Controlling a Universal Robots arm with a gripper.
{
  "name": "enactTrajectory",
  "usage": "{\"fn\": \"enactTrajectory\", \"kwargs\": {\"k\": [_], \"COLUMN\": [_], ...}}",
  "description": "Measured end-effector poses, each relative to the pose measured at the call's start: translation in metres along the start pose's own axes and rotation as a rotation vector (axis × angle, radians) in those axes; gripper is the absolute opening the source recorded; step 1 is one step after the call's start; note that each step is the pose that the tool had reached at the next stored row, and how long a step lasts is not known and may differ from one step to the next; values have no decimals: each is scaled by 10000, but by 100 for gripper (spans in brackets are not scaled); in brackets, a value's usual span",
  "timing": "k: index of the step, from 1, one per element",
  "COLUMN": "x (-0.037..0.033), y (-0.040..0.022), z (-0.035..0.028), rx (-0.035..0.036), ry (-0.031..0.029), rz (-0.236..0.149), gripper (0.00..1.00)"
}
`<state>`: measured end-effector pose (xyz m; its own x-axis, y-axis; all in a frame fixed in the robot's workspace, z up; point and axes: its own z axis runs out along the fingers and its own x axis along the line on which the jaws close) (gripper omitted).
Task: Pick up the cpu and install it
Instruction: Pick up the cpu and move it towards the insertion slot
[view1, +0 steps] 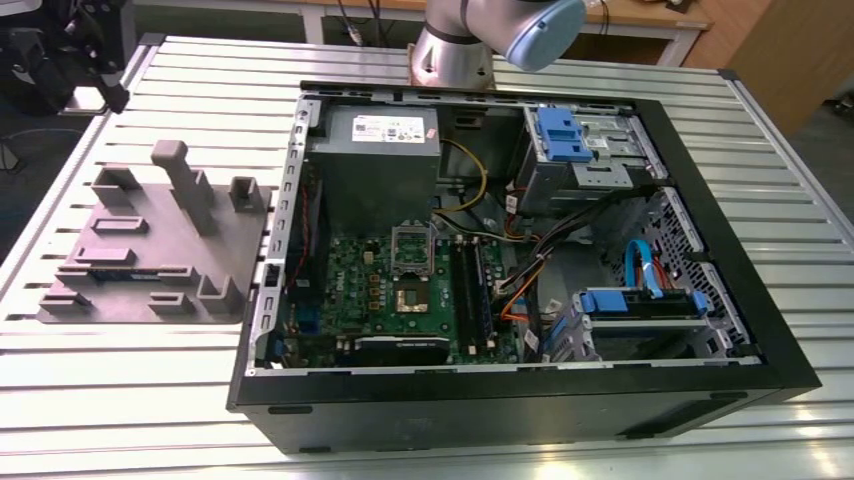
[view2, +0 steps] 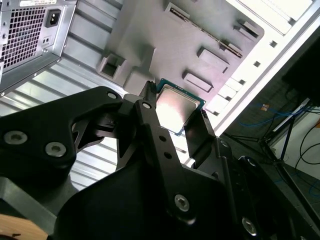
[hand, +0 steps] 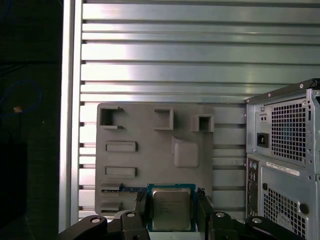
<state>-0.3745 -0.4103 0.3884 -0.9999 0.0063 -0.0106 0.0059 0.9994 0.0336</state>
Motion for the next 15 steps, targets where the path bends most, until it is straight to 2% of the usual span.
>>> {"fn": "enactTrajectory", "kwargs": {"k": [12,15], "x": [-27,-52], "y": [0,0], "z": [0,0], "rx": [0,1], "ry": [1,2], "rz": [0,0], "gripper": [47,47]}}
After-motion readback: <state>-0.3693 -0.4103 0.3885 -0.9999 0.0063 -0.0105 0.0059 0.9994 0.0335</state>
